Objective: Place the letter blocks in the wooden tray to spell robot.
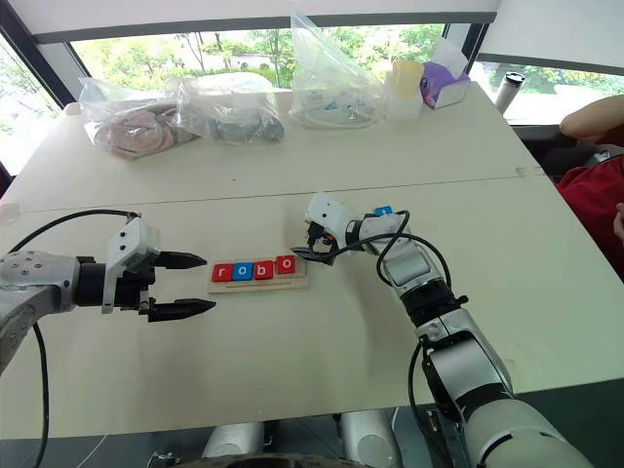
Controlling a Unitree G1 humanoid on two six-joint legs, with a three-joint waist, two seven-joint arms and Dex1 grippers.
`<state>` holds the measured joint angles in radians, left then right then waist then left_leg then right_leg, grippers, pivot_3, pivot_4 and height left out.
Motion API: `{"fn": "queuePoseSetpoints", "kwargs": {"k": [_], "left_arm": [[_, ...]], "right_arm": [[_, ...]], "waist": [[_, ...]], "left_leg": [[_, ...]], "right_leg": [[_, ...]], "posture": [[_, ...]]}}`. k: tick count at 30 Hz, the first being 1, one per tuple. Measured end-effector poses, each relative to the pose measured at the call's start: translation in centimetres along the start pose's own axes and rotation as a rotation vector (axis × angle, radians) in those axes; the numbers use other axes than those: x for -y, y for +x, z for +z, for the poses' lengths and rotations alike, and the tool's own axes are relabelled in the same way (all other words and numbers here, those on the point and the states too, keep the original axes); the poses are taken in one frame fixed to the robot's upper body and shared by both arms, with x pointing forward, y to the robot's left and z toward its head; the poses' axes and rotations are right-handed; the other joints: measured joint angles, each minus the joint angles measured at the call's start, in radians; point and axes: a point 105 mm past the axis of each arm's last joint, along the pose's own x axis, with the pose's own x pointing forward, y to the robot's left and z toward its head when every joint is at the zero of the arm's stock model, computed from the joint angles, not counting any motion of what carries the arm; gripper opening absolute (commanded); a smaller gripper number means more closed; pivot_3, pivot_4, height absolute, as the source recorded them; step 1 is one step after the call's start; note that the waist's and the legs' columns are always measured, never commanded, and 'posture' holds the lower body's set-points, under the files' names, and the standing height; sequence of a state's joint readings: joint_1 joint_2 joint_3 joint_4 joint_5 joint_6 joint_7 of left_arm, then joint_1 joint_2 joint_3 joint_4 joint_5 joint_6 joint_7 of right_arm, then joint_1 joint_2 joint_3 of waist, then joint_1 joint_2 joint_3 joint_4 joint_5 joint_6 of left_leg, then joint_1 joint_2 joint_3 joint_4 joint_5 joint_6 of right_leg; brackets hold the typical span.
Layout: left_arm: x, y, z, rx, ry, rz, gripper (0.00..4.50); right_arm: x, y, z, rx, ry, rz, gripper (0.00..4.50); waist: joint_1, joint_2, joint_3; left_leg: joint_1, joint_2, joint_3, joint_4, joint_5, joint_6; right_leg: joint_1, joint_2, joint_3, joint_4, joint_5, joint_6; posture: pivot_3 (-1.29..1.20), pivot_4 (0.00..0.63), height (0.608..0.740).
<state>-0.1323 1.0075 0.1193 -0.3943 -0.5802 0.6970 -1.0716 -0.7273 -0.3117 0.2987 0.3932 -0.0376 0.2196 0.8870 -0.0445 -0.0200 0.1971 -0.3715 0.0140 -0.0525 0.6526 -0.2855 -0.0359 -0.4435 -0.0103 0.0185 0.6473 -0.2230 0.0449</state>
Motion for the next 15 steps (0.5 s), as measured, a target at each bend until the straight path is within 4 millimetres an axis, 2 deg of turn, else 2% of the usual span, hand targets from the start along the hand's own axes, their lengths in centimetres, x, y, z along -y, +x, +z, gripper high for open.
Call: {"fn": "queuePoseSetpoints", "kwargs": {"k": [9, 15], "left_arm": [[0.1, 0.3, -0.1, 0.004, -0.006, -0.004, 4.5], [0.2, 0.4, -0.2, 0.004, -0.01, -0.009, 4.5]], "right_arm": [[-1.8, 0.3, 0.5, 0.012, 0.007, 0.052, 4.49], [-1.6, 0.4, 1.0, 0.018, 0.001, 0.018, 4.49]], "waist": [[0.0, 0.0, 0.0], [0.0, 0.0, 0.0]], "left_leg": [[0.0, 0.0, 0.0, 0.0, 0.0, 0.0], [0.0, 0.0, 0.0, 0.0, 0.0, 0.0]], "right_leg": [[0.0, 0.0, 0.0, 0.0, 0.0, 0.0], [0.0, 0.0, 0.0, 0.0, 0.0, 0.0]], "posture": [[0.0, 0.15, 0.74], [0.0, 0.15, 0.74]]}}
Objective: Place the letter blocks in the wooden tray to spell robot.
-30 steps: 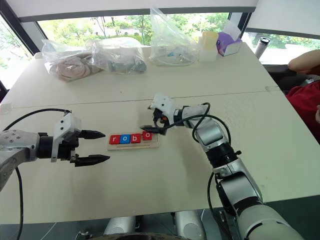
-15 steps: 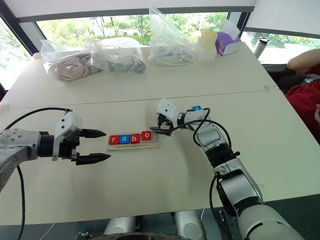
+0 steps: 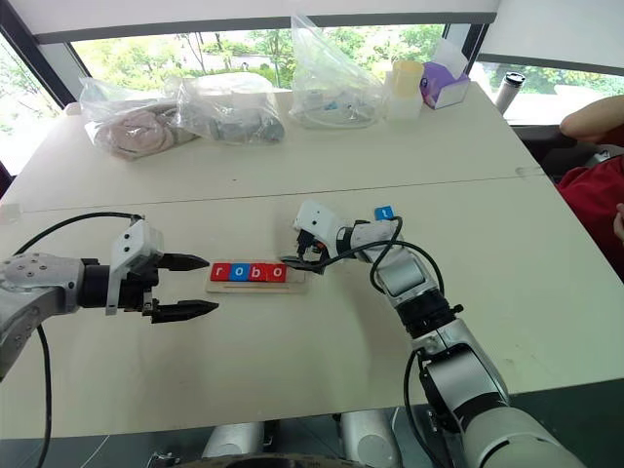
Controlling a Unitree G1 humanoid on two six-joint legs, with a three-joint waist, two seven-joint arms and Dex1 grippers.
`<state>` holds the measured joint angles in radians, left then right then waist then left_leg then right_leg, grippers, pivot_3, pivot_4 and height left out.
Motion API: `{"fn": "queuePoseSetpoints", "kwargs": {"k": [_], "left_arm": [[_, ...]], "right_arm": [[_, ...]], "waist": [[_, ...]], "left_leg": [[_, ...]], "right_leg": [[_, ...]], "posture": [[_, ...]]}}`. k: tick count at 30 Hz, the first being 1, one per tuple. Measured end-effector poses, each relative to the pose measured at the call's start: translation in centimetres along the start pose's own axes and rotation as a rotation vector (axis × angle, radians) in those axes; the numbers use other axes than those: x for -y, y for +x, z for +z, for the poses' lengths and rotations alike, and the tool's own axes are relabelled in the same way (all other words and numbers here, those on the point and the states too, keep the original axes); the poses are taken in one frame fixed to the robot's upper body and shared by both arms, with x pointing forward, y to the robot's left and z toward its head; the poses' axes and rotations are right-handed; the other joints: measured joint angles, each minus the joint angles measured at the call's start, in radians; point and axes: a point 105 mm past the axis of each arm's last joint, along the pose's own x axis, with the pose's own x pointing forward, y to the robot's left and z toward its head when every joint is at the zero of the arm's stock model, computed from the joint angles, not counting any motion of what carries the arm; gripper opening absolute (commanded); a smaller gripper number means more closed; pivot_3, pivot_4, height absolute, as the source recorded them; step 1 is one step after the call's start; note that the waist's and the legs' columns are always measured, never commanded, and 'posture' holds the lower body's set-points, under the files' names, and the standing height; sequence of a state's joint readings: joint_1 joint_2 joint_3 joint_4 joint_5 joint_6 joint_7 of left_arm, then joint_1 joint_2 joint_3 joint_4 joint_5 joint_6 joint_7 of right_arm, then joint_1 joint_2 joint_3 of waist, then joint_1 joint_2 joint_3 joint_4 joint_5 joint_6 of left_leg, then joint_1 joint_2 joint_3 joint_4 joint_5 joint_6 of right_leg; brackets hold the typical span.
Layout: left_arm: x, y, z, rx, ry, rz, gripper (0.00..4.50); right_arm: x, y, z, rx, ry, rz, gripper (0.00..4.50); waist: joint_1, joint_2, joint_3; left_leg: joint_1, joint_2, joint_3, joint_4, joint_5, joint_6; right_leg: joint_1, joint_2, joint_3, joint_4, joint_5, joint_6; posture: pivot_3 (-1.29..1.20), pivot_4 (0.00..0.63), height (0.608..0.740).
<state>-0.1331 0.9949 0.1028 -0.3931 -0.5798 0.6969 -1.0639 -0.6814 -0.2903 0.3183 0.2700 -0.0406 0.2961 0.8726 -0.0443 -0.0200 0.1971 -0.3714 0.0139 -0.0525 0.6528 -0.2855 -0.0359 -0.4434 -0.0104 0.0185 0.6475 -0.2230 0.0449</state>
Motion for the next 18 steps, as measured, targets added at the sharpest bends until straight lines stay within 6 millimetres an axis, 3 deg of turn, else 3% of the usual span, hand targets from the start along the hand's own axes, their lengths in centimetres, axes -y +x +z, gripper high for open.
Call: {"fn": "queuePoseSetpoints", "kwargs": {"k": [5, 7, 10, 14, 16, 18], "left_arm": [[-0.1, 0.1, -0.1, 0.003, -0.005, -0.001, 4.5], [-0.1, 0.2, 0.0, 0.01, -0.002, -0.002, 4.5], [-0.2, 0.3, 0.1, 0.017, 0.004, 0.004, 4.5], [-0.9, 0.6, 1.7, 0.093, 0.035, 0.051, 4.5], [-1.8, 0.6, 2.9, 0.149, 0.052, 0.095, 4.5], [-2.8, 0.3, 4.0, 0.194, 0.06, 0.14, 4.5]], "right_arm": [[1.1, -0.8, -0.6, -0.034, -0.026, -0.056, 4.49], [2.5, -1.8, -1.1, -0.062, -0.003, -0.138, 4.49], [5.1, -4.0, -1.3, -0.083, 0.073, -0.309, 4.49], [8.9, -8.4, -2.6, -0.126, 0.315, -0.712, 4.49], [9.2, -10.6, -3.7, -0.155, 0.418, -0.85, 4.49], [7.9, -11.2, -4.9, -0.192, 0.508, -0.9, 4.49]], "waist": [[0.001, 0.0, 0.0], [0.002, 0.0, 0.0], [0.002, 0.0, 0.0], [0.004, 0.0, 0.0], [0.007, 0.0, -0.001], [0.003, 0.0, -0.001]], "left_leg": [[0.0, 0.0, 0.0, 0.0, 0.0, 0.0], [0.0, 0.0, 0.0, 0.0, 0.0, 0.0], [0.0, 0.0, 0.0, 0.0, 0.0, 0.0], [-0.001, 0.0, -0.001, 0.0, 0.0, 0.0], [-0.001, 0.0, -0.002, 0.0, 0.0, 0.0], [0.0, 0.0, -0.001, 0.0, 0.0, 0.0]], "right_leg": [[0.0, 0.0, 0.0, 0.0, 0.0, 0.0], [0.0, 0.0, 0.0, 0.0, 0.0, 0.0], [0.0, 0.0, 0.0, 0.0, 0.0, 0.0], [0.0, 0.0, 0.0, 0.0, 0.0, 0.0], [0.0, 0.0, 0.0, 0.0, 0.0, 0.0], [0.0, 0.0, 0.0, 0.0, 0.0, 0.0]], "posture": [[0.0, 0.15, 0.74], [0.0, 0.15, 0.74], [0.0, 0.15, 0.74], [0.0, 0.15, 0.74], [0.0, 0.15, 0.74], [0.0, 0.15, 0.74]]}}
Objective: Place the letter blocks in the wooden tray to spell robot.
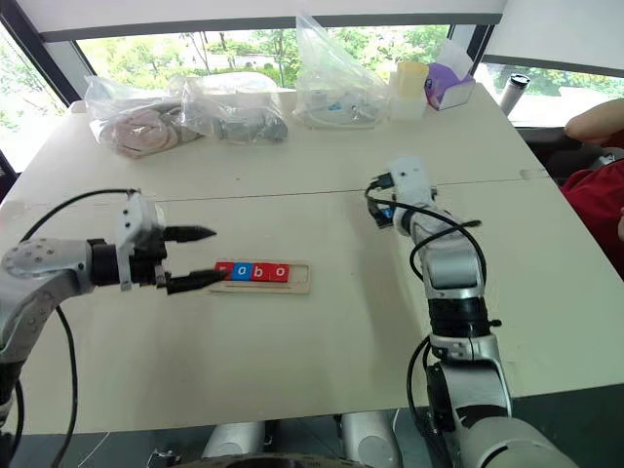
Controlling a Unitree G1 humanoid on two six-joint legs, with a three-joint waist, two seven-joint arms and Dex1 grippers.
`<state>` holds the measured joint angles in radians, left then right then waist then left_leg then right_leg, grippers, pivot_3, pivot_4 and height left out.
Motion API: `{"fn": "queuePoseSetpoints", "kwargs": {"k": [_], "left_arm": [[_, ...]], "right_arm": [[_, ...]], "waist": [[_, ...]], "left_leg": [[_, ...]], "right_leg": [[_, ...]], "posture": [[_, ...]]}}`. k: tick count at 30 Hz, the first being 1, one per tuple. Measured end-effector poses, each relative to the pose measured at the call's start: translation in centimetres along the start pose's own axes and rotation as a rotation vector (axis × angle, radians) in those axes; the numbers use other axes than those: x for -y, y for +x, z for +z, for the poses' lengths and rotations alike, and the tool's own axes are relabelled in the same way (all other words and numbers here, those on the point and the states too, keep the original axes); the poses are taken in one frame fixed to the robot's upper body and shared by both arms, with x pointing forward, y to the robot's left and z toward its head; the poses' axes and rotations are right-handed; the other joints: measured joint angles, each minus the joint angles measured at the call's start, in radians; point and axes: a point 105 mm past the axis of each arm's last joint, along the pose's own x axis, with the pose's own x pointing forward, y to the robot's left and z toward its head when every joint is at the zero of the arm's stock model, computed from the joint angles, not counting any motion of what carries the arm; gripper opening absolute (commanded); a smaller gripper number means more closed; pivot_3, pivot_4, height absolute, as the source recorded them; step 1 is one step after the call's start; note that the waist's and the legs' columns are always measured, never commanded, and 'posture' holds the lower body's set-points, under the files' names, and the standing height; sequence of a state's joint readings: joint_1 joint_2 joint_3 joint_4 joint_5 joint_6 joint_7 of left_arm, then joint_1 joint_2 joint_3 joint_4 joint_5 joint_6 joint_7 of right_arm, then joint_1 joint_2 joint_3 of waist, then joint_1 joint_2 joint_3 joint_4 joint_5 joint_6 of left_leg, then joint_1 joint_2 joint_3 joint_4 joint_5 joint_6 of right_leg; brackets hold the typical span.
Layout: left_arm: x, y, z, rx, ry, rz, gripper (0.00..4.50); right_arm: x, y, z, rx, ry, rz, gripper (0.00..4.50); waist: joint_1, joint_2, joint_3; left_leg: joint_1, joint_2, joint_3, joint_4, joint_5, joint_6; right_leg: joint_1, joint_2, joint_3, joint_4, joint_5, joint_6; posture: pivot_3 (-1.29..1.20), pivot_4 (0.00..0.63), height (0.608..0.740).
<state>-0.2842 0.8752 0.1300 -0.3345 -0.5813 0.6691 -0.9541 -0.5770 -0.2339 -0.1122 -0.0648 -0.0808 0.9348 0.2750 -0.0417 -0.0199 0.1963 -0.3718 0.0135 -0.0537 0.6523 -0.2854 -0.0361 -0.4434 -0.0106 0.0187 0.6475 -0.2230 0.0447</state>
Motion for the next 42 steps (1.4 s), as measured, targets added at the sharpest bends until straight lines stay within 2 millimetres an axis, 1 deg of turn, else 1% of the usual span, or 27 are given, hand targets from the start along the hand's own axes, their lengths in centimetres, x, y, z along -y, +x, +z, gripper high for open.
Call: {"fn": "queuePoseSetpoints", "kwargs": {"k": [4, 9, 13, 16, 20, 21, 24, 27, 29, 31, 33, 35, 36, 38, 40, 42], "left_arm": [[-0.6, 0.4, 1.6, 0.078, -0.005, -0.002, 4.5], [-1.1, 1.0, 2.2, 0.116, -0.016, -0.009, 4.5], [-1.1, 1.9, 2.3, 0.129, -0.023, -0.025, 4.5], [-0.7, 2.5, 2.0, 0.119, -0.028, -0.044, 4.5], [-0.7, 2.5, 1.5, 0.105, -0.031, -0.038, 4.5], [-0.7, 2.5, 1.3, 0.1, -0.034, -0.036, 4.5], [-0.6, 2.4, 0.9, 0.092, -0.037, -0.032, 4.5], [-0.6, 2.4, 0.9, 0.088, -0.032, -0.028, 4.5], [-0.6, 2.5, 0.7, 0.083, -0.035, -0.029, 4.5], [-0.5, 2.5, 0.6, 0.082, -0.035, -0.031, 4.5], [-0.5, 2.5, 0.7, 0.084, -0.031, -0.034, 4.5], [-0.5, 2.5, 0.7, 0.083, -0.032, -0.036, 4.5], [-0.5, 2.6, 0.8, 0.084, -0.031, -0.038, 4.5], [-0.6, 2.7, 0.8, 0.083, -0.027, -0.046, 4.5], [-0.8, 3.0, 0.5, 0.067, -0.014, -0.052, 4.5], [-0.9, 3.3, -0.1, 0.044, -0.011, -0.06, 4.5]], "right_arm": [[-0.7, -0.4, -2.6, -0.086, 0.038, -0.01, 4.49], [-0.9, 0.1, -2.7, -0.089, 0.048, -0.022, 4.49], [-1.0, 1.6, -2.2, -0.076, 0.048, -0.005, 4.49], [-1.2, 2.5, -1.9, -0.061, 0.048, 0.011, 3.63], [-2.0, 2.9, -1.8, -0.046, 0.026, 0.037, 1.46], [-2.0, 2.9, -1.8, -0.045, 0.023, 0.033, 1.19], [-1.8, 2.8, -1.7, -0.051, 0.026, 0.017, 1.19], [-1.8, 2.0, -1.8, -0.061, 0.062, -0.03, 1.19], [-1.9, 0.9, -1.8, -0.07, 0.125, -0.064, 1.19], [-2.7, -0.8, -2.0, -0.092, 0.213, -0.081, 1.19], [-4.1, -2.7, -2.8, -0.132, 0.267, -0.074, 1.19], [-5.5, -4.6, -3.8, -0.185, 0.284, -0.05, 1.19], [-5.9, -5.3, -4.2, -0.208, 0.283, -0.041, 1.19], [-5.7, -6.1, -4.3, -0.225, 0.271, -0.047, 1.19], [-4.6, -6.5, -4.9, -0.248, 0.234, -0.074, 1.19], [-4.2, -6.6, -5.5, -0.266, 0.225, -0.081, 2.28]], "waist": [[-0.006, 0.0, 0.0], [-0.003, 0.0, 0.0], [-0.005, 0.0, 0.0], [-0.006, 0.0, 0.0], [-0.004, 0.0, 0.0], [-0.004, 0.0, 0.0], [-0.002, 0.0, 0.0], [-0.001, 0.0, 0.0], [-0.001, 0.0, 0.0], [-0.002, 0.0, 0.0], [-0.001, 0.0, 0.0], [-0.002, 0.0, 0.0], [-0.002, 0.0, 0.0], [-0.002, 0.0, 0.0], [0.0, 0.0, -0.001], [-0.001, 0.0, -0.001]], "left_leg": [[0.001, 0.0, 0.001, 0.0, 0.0, 0.0], [0.001, 0.0, 0.001, 0.0, 0.0, 0.0], [0.001, 0.0, 0.002, 0.001, 0.0, 0.0], [0.001, 0.0, 0.002, 0.001, 0.0, 0.0], [0.001, 0.0, 0.001, 0.001, 0.0, 0.0], [0.001, 0.0, 0.001, 0.001, 0.0, 0.0], [0.001, 0.0, 0.001, 0.001, 0.0, 0.0], [0.0, 0.0, 0.0, 0.001, 0.0, 0.0], [0.0, 0.0, 0.0, 0.0, 0.0, 0.0], [-0.001, 0.0, -0.001, -0.001, 0.0, 0.0], [0.0, 0.001, -0.002, -0.002, 0.0, 0.0], [0.0, 0.001, -0.002, -0.002, 0.0, 0.0], [-0.001, 0.0, -0.002, -0.001, 0.0, 0.0], [0.0, 0.0, -0.001, 0.0, 0.0, 0.0], [0.0, -0.001, -0.001, 0.001, 0.0, 0.0], [0.0, -0.001, -0.001, 0.001, 0.0, 0.0]], "right_leg": [[0.0, 0.0, 0.0, 0.0, 0.0, 0.0], [0.0, 0.001, 0.0, 0.0, 0.0, 0.0], [0.001, 0.0, 0.001, 0.0, 0.0, 0.0], [0.001, 0.001, 0.001, 0.0, 0.0, 0.0], [0.001, 0.001, 0.001, 0.0, 0.0, 0.0], [0.001, 0.0, 0.001, 0.0, 0.0, 0.0], [0.001, 0.0, 0.001, 0.0, 0.0, 0.0], [0.001, 0.0, 0.001, 0.0, 0.0, 0.0], [0.0, 0.0, 0.001, 0.0, 0.0, 0.0], [-0.001, 0.0, 0.0, 0.0, 0.0, 0.0], [-0.001, 0.0, 0.0, 0.0, 0.0, 0.0], [-0.001, 0.001, -0.001, 0.0, 0.0, 0.0], [-0.001, 0.0, -0.001, 0.0, 0.0, 0.0], [0.0, 0.0, -0.001, 0.0, -0.002, 0.003], [0.001, -0.001, -0.001, -0.001, -0.004, 0.0], [0.001, -0.001, -0.001, -0.001, -0.004, 0.0]], "posture": [[0.0, 0.15, 0.74], [0.0, 0.15, 0.74], [0.0, 0.15, 0.74], [0.0, 0.15, 0.74], [0.0, 0.15, 0.74], [0.0, 0.15, 0.74], [0.0, 0.15, 0.74], [0.0, 0.15, 0.74], [0.0, 0.15, 0.74], [0.0, 0.15, 0.74], [0.0, 0.15, 0.74], [0.0, 0.15, 0.74], [0.0, 0.15, 0.74], [0.0, 0.15, 0.74], [0.0, 0.15, 0.74], [0.0, 0.15, 0.74]]}}
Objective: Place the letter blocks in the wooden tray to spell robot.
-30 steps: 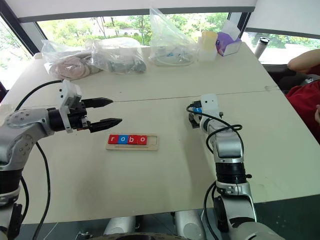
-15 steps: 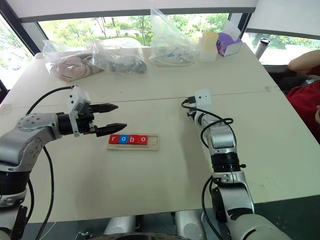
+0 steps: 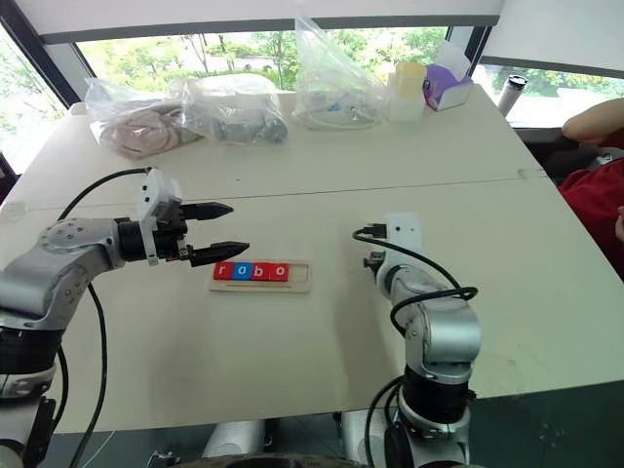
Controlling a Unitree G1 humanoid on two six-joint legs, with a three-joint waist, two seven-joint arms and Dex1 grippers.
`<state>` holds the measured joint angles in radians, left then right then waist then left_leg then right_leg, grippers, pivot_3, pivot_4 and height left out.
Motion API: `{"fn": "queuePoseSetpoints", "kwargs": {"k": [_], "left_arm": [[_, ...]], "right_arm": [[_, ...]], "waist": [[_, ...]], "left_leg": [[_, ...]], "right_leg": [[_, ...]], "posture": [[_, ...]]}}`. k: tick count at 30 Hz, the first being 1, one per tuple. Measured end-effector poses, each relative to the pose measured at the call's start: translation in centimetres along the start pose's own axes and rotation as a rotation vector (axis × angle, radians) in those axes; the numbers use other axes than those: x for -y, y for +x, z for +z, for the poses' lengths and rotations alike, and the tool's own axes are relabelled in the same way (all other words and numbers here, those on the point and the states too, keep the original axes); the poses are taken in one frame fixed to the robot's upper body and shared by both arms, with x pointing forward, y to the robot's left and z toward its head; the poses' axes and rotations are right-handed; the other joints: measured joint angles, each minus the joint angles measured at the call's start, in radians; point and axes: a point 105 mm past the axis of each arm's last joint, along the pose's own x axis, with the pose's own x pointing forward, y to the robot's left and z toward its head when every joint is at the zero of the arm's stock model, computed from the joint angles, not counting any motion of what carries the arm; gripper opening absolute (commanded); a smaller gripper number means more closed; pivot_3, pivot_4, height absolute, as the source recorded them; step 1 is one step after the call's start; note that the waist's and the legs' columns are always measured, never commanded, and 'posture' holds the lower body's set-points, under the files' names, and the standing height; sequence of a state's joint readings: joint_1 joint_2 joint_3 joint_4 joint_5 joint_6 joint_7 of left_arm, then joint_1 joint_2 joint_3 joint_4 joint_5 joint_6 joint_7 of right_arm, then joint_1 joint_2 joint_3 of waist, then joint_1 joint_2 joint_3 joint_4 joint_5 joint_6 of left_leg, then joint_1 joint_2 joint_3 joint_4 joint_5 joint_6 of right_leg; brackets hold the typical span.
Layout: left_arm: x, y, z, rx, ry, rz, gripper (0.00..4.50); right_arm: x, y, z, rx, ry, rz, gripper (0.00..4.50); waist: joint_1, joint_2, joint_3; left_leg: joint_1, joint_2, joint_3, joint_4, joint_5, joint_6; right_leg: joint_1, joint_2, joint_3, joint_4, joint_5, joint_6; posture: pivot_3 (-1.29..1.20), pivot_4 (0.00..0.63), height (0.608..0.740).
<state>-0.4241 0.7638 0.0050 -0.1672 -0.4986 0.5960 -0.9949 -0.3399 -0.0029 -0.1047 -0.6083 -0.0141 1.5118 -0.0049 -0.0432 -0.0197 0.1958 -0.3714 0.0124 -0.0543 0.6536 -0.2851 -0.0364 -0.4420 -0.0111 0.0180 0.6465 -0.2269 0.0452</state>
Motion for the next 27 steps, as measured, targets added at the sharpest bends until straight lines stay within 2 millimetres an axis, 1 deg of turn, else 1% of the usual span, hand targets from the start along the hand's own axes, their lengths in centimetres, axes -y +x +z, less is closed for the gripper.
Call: {"fn": "queuePoseSetpoints", "kwargs": {"k": [1, 4, 5, 7, 10, 12, 13, 14, 15, 16, 17, 18, 19, 20, 22, 24, 26, 27], "left_arm": [[0.0, 0.1, -0.2, -0.009, -0.004, -0.002, 4.5], [0.2, 0.5, -0.2, -0.002, 0.003, -0.02, 4.5], [0.2, 0.5, -0.2, -0.002, 0.006, -0.02, 4.5], [0.2, 0.5, -0.2, -0.005, 0.01, -0.018, 4.5], [0.2, 0.3, -0.4, -0.015, 0.011, -0.02, 4.5], [0.3, 0.2, -0.5, -0.022, 0.008, -0.027, 4.5], [0.5, -0.1, -0.6, -0.037, 0.004, -0.038, 4.5], [0.7, -0.3, -0.9, -0.054, -0.004, -0.052, 4.5], [1.0, -0.6, -1.0, -0.073, -0.01, -0.071, 4.5], [1.4, -0.8, -1.0, -0.083, -0.015, -0.096, 4.5], [1.9, -1.0, -0.8, -0.09, -0.018, -0.127, 4.5], [2.4, -1.1, -0.7, -0.097, -0.019, -0.155, 4.5], [2.8, -1.2, -0.4, -0.101, -0.016, -0.184, 4.5], [3.4, -1.5, -0.2, -0.113, -0.011, -0.215, 4.5], [3.7, -1.8, -0.1, -0.128, -0.002, -0.239, 4.5], [3.8, -1.9, 0.0, -0.135, -0.003, -0.255, 4.5], [4.2, -2.0, 0.3, -0.137, 0.007, -0.273, 4.5], [4.3, -2.0, 0.4, -0.135, 0.013, -0.275, 4.5]], "right_arm": [[-0.1, 0.0, 0.0, 0.001, 0.002, 0.007, 2.67], [-0.9, -0.1, 0.0, 0.004, 0.028, 0.041, 4.21], [-1.2, -0.2, 0.0, 0.004, 0.038, 0.05, 4.44], [-1.4, -0.2, 0.0, 0.0, 0.047, 0.054, 4.44], [-1.1, -0.3, 0.3, -0.006, 0.048, 0.047, 4.44], [-0.3, -0.5, 0.9, 0.01, 0.014, 0.033, 4.44], [0.5, -0.6, 2.1, 0.054, -0.034, 0.04, 4.44], [1.4, -0.9, 3.7, 0.114, -0.07, 0.037, 4.44], [2.4, -1.3, 5.8, 0.195, -0.11, 0.052, 4.44], [2.9, -1.8, 7.4, 0.258, -0.172, 0.095, 4.44], [3.2, -2.2, 8.5, 0.305, -0.237, 0.168, 4.44], [3.1, -2.5, 8.9, 0.33, -0.301, 0.256, 4.44], [2.9, -2.9, 8.7, 0.338, -0.382, 0.368, 4.44], [2.7, -3.2, 7.8, 0.317, -0.471, 0.515, 4.44], [3.1, -3.2, 6.1, 0.266, -0.561, 0.674, 4.44], [3.8, -3.0, 5.0, 0.223, -0.647, 0.76, 4.44], [5.1, -2.2, 3.5, 0.135, -0.765, 0.815, 4.44], [5.4, -1.9, 3.1, 0.108, -0.803, 0.844, 4.44]], "waist": [[-0.001, 0.0, 0.0], [-0.003, -0.001, 0.0], [-0.003, -0.001, 0.0], [-0.002, 0.0, 0.0], [-0.001, 0.0, 0.0], [0.0, 0.0, 0.0], [-0.001, 0.0, 0.0], [-0.002, 0.001, 0.001], [-0.002, 0.001, 0.001], [-0.002, 0.001, 0.001], [-0.002, 0.0, 0.0], [-0.001, 0.0, 0.0], [0.0, 0.0, 0.0], [0.001, 0.0, 0.0], [-0.001, 0.0, 0.001], [-0.005, 0.0, 0.001], [-0.005, -0.001, 0.001], [-0.005, -0.001, 0.001]], "left_leg": [[0.0, 0.0, 0.0, 0.0, 0.0, 0.0], [0.001, 0.001, -0.001, -0.002, 0.0, 0.0], [0.001, 0.001, -0.001, -0.002, 0.0, 0.0], [0.0, 0.001, -0.001, -0.002, 0.0, 0.0], [0.0, 0.001, -0.001, -0.002, 0.0, 0.0], [-0.001, 0.001, -0.001, -0.002, 0.0, 0.0], [-0.001, 0.0, 0.0, -0.002, 0.0, 0.0], [-0.001, 0.0, 0.001, -0.002, 0.0, 0.0], [-0.001, 0.0, 0.002, -0.002, 0.0, 0.0], [-0.001, 0.0, 0.002, -0.002, 0.0, 0.0], [-0.001, 0.0, 0.001, -0.003, 0.0, 0.0], [0.0, 0.0, 0.0, -0.005, 0.0, 0.0], [-0.001, 0.0, -0.001, -0.006, 0.0, 0.001], [-0.001, 0.001, -0.002, -0.006, -0.001, 0.001], [-0.001, 0.001, 0.0, -0.006, -0.001, 0.002], [-0.001, 0.001, 0.002, -0.005, -0.001, 0.002], [0.0, 0.001, 0.004, -0.003, -0.001, 0.002], [0.0, 0.001, 0.005, -0.003, -0.001, 0.002]], "right_leg": [[0.0, 0.0, 0.0, 0.0, 0.0, 0.0], [0.0, 0.001, 0.0, 0.0, 0.002, 0.003], [0.0, 0.001, 0.0, 0.0, 0.002, 0.003], [0.0, 0.001, 0.0, 0.0, 0.002, 0.003], [0.0, 0.001, 0.0, 0.0, 0.002, 0.003], [-0.001, 0.0, 0.0, 0.0, 0.002, 0.003], [-0.002, 0.0, 0.0, -0.001, 0.002, 0.003], [-0.002, -0.001, 0.001, -0.001, 0.001, 0.003], [-0.002, -0.001, 0.001, -0.002, 0.001, 0.003], [-0.001, 0.0, 0.001, -0.003, 0.001, 0.003], [-0.001, 0.0, 0.0, -0.004, 0.001, 0.003], [0.0, 0.0, 0.0, -0.006, 0.001, 0.004], [0.001, 0.001, -0.001, -0.007, 0.0, 0.005], [0.001, 0.001, -0.002, -0.008, 0.0, 0.005], [0.001, 0.001, -0.002, -0.008, 0.0, 0.006], [0.001, 0.001, 0.0, -0.008, 0.0, 0.006], [0.001, 0.001, 0.002, -0.008, 0.0, 0.006], [0.001, 0.001, 0.002, -0.008, 0.0, 0.005]], "posture": [[0.0, 0.15, 0.74], [0.0, 0.15, 0.74], [0.0, 0.15, 0.74], [0.0, 0.15, 0.74], [0.0, 0.15, 0.74], [0.0, 0.15, 0.74], [0.0, 0.15, 0.74], [0.0, 0.15, 0.74], [0.0, 0.15, 0.74], [0.0, 0.15, 0.74], [0.0, 0.15, 0.74], [0.0, 0.15, 0.74], [0.0, 0.15, 0.74], [0.0, 0.15, 0.74], [0.0, 0.15, 0.74], [0.0, 0.15, 0.74], [0.0, 0.15, 0.74], [0.0, 0.15, 0.74]]}}
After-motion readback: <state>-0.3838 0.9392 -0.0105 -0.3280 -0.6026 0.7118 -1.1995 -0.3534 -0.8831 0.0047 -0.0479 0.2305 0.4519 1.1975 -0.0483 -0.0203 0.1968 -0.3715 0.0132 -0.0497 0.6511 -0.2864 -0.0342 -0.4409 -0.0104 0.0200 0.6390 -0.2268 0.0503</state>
